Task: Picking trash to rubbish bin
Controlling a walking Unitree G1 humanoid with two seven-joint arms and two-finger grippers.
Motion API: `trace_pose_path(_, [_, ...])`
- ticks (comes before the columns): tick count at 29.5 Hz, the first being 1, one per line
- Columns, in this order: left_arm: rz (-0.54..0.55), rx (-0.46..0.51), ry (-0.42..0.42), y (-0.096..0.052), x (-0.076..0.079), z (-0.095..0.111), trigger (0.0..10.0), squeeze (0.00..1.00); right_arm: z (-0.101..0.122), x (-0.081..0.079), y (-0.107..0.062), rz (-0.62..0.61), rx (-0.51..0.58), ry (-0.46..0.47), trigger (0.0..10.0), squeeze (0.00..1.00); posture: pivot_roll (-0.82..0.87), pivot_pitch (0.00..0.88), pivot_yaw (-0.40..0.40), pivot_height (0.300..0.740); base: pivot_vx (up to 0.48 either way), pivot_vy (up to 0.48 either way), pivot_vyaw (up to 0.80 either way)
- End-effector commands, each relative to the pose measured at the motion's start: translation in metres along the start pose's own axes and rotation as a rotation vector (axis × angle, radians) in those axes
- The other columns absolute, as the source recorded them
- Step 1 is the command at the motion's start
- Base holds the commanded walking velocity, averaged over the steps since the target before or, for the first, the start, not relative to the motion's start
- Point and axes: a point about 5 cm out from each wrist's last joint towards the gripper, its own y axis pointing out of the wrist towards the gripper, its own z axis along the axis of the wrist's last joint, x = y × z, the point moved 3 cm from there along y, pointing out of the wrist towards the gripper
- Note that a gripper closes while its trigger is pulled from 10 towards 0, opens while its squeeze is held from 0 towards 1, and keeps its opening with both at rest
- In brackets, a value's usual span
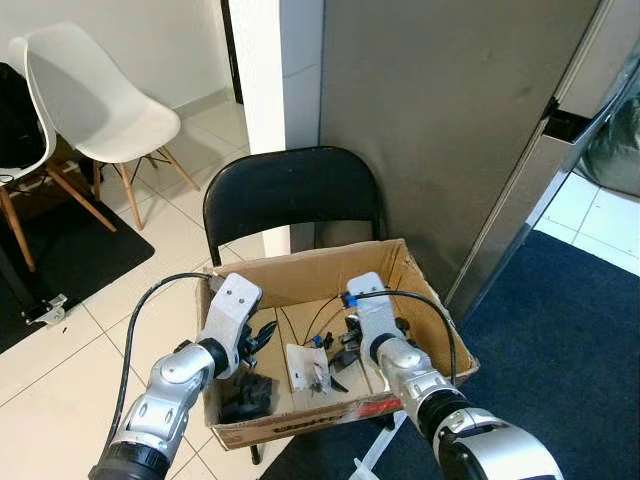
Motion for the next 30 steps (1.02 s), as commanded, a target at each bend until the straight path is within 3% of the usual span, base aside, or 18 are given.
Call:
trace_pose_path(1, [0.014, -0.012, -0.004, -0.006, -0.002, -0.004, 10.0, 0.0, -0.002, -0.009, 0.001, 0.023, -0.025, -0.016, 10.0, 0.0, 0.06, 0.131, 0.021, 0.74, 0.0, 0.0, 0.0])
trace_pose_path(20, [0.023, -0.019, -0.033, -0.027, 0.018, -0.009, 10.0, 0.0, 0.008, -0.009, 0.003, -0.016, 0.014, 0.067, 10.0, 0.0, 0.07, 0.278, -0.024, 0.74, 0.0, 0.0, 0.0])
trace_pose_path(30, [0.067, -0.029, -0.039, -0.037, 0.009, -0.012, 10.0, 0.0, 0.018, -0.01, 0.005, -0.013, 0.044, 0.084, 10.0, 0.0, 0.07, 0.281, -0.024, 0.74, 0.0, 0.0, 0.0])
